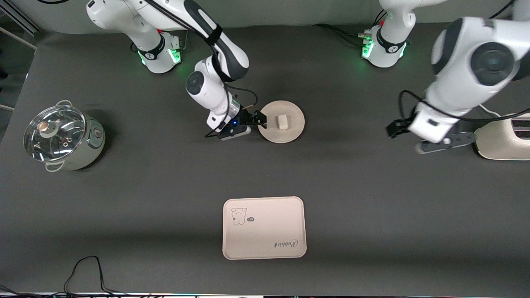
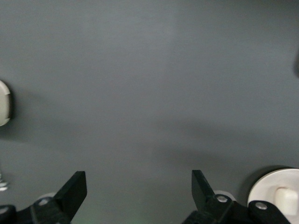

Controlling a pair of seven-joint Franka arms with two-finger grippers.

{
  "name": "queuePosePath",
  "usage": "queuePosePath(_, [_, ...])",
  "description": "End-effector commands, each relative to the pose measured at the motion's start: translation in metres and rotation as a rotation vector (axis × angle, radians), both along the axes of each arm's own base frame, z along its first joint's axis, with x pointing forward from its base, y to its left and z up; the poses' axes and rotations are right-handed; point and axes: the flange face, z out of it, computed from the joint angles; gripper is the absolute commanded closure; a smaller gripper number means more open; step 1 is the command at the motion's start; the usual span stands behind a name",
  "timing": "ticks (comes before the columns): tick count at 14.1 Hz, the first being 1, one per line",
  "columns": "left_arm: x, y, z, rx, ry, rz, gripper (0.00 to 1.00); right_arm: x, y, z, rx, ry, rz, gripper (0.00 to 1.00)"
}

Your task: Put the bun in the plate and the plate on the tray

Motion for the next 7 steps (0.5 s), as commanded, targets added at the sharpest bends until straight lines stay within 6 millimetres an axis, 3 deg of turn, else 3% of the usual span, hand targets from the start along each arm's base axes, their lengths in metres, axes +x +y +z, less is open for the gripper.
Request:
queuePosePath(1, [-0.002,0.041,0.035,-0.010,0.028,-0.021,0.00,-0.009,-0.003,-0.020,-0.011,0.013,-0.034,0.01])
queuePosePath(3, [0.004,0.087,0.047,-0.027,0.016,-0.073,0.00,-0.021,0.001,-0.032,-0.027,0.031,-0.020,0.05])
queuePosePath(4, [0.004,0.091,0.050,-0.030,0.016,-0.090,0.00,-0.024,0.003,-0.034,-0.030,0.032,-0.016,0.11])
queuePosePath(5, [0.006,0.100,0.055,-0.030,0.009,-0.084,0.00,-0.024,0.003,-0.035,-0.032,0.028,-0.018,0.23])
queuePosePath(7, [0.013,0.112,0.050,-0.034,0.051,-0.083,0.00,-0.025,0.003,-0.037,-0.035,0.031,-0.024,0.62])
